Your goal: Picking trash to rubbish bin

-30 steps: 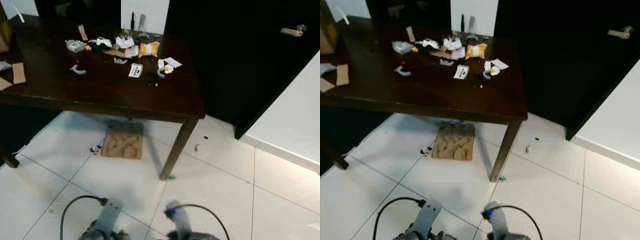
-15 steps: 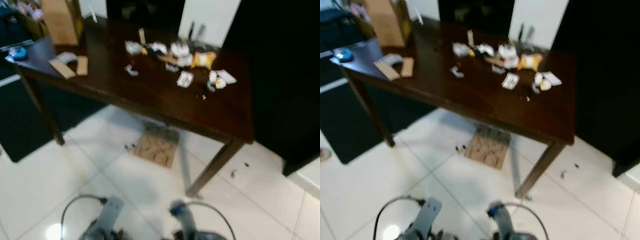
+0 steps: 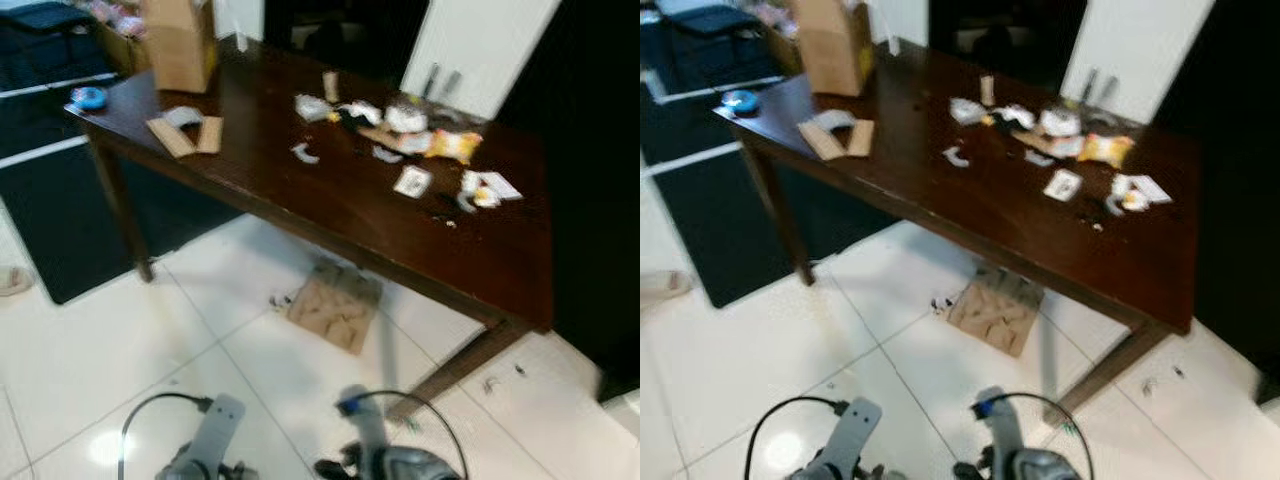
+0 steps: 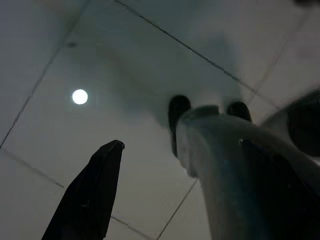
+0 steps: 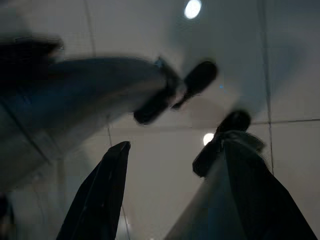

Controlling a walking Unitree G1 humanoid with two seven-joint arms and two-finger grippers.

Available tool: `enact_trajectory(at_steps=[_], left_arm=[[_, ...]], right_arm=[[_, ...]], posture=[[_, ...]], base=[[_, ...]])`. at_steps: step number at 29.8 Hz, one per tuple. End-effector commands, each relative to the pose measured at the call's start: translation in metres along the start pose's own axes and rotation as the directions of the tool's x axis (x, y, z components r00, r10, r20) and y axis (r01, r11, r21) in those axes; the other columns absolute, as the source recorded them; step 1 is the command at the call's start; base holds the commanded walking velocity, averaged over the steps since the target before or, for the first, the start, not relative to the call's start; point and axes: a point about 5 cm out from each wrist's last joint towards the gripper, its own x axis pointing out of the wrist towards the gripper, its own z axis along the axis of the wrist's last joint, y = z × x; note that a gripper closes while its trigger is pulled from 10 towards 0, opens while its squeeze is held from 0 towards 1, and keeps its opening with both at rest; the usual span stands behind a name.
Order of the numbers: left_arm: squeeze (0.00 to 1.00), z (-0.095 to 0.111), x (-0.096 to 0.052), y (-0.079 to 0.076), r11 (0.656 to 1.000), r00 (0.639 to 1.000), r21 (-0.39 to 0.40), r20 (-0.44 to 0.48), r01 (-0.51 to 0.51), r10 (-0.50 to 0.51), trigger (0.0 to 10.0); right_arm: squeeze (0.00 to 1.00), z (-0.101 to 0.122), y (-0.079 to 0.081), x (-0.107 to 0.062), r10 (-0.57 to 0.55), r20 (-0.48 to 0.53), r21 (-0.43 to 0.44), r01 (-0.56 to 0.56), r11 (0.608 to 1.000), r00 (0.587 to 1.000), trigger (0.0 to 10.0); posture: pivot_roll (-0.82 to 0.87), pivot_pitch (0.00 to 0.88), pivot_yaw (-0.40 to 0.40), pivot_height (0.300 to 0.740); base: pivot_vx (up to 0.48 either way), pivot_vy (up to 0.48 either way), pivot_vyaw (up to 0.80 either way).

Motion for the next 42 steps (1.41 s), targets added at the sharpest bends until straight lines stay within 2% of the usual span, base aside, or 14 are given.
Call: enact_trajectory(at_steps=[1,11,20,26,33,42], left_arm=[[0.00,-0.028,-0.004,-0.011,0.999,0.992,-0.010,-0.118,0.037,-0.038,10.0],[0.00,-0.027,-0.004,-0.011,0.999,0.993,-0.015,-0.116,0.036,-0.038,10.0],[0.00,-0.029,-0.004,-0.012,0.999,0.993,-0.017,-0.116,0.032,-0.034,10.0],[0.00,-0.028,-0.004,-0.012,0.999,0.993,-0.023,-0.112,0.030,-0.032,10.0],[0.00,-0.029,-0.004,-0.013,0.999,0.993,-0.039,-0.111,0.024,-0.029,10.0],[0.00,-0.030,-0.005,-0.012,0.998,0.994,-0.057,-0.110,0.018,-0.024,10.0]], right_arm=[[0.00,-0.010,-0.003,-0.002,-0.023,-0.019,0.038,0.023,0.999,1.000,10.0],[0.00,-0.024,-0.015,-0.010,-0.077,-0.050,0.051,0.079,0.996,0.996,10.0],[0.00,-0.052,-0.028,-0.023,-0.123,-0.096,0.059,0.129,0.990,0.988,10.0],[0.00,-0.055,-0.029,-0.024,-0.126,-0.106,0.054,0.132,0.990,0.986,10.0],[0.00,-0.043,-0.021,-0.015,-0.118,-0.098,0.033,0.121,0.992,0.988,10.0],[0.00,-0.052,-0.019,-0.016,-0.132,-0.116,0.021,0.136,0.991,0.984,10.0]], posture=[[0.28,0.114,-0.119,0.740],[0.28,0.116,-0.122,0.740],[0.29,0.119,-0.122,0.740],[0.29,0.121,-0.129,0.740],[0.30,0.124,-0.142,0.740],[0.31,0.126,-0.146,0.740]], base=[[0.000,0.000,0.00],[0.000,0.000,0.00],[0.000,0.000,0.00],[0.000,0.000,0.00],[0.000,0.000,0.00],[0.000,0.000,0.00]])
